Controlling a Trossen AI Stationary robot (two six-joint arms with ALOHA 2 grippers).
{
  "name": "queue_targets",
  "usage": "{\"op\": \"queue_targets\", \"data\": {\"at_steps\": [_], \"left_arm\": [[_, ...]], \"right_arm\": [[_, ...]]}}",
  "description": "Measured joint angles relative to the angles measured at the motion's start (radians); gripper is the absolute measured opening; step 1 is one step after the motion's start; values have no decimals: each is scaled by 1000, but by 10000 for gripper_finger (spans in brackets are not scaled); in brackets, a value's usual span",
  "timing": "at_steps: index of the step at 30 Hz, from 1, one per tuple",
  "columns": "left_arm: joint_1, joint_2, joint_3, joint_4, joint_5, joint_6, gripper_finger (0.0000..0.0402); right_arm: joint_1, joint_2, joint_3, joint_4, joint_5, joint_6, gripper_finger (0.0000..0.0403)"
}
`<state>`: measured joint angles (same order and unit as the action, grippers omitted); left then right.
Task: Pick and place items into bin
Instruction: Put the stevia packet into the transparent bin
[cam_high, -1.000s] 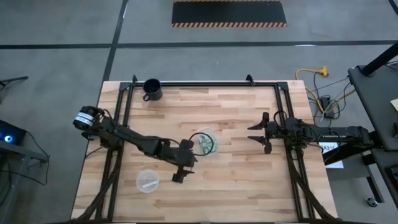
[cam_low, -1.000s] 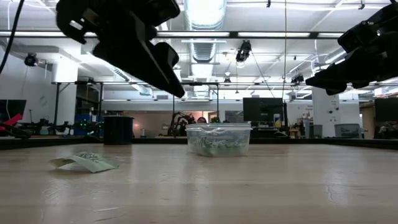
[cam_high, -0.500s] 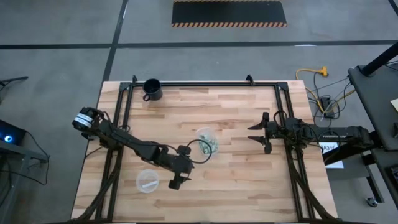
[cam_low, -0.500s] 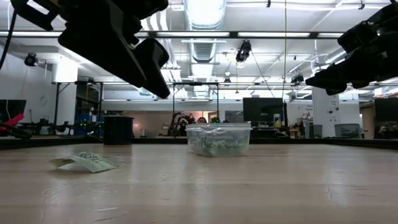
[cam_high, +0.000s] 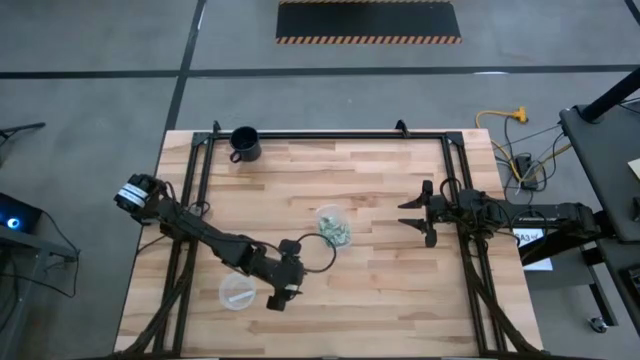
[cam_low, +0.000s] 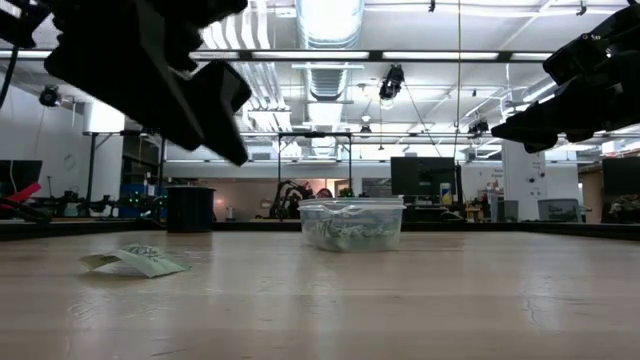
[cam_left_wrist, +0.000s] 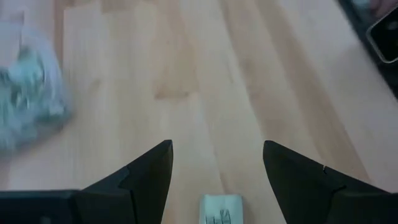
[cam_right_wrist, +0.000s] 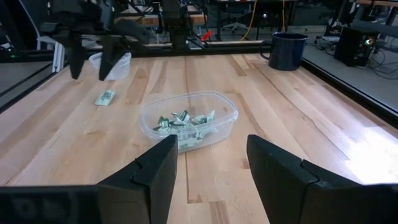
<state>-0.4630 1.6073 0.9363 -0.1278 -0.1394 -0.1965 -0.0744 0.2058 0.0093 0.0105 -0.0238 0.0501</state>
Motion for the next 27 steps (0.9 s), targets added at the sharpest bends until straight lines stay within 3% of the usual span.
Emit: {"op": "queue_targets", "data": {"at_steps": [8,27], "left_arm": [[-4,7,-11,-95,-1,-181,233],[-26,118,-55,-93,-11,-398,233]], "right_arm": [[0,0,0,0,0,0,183],[0,0,0,0,0,1,183]]}}
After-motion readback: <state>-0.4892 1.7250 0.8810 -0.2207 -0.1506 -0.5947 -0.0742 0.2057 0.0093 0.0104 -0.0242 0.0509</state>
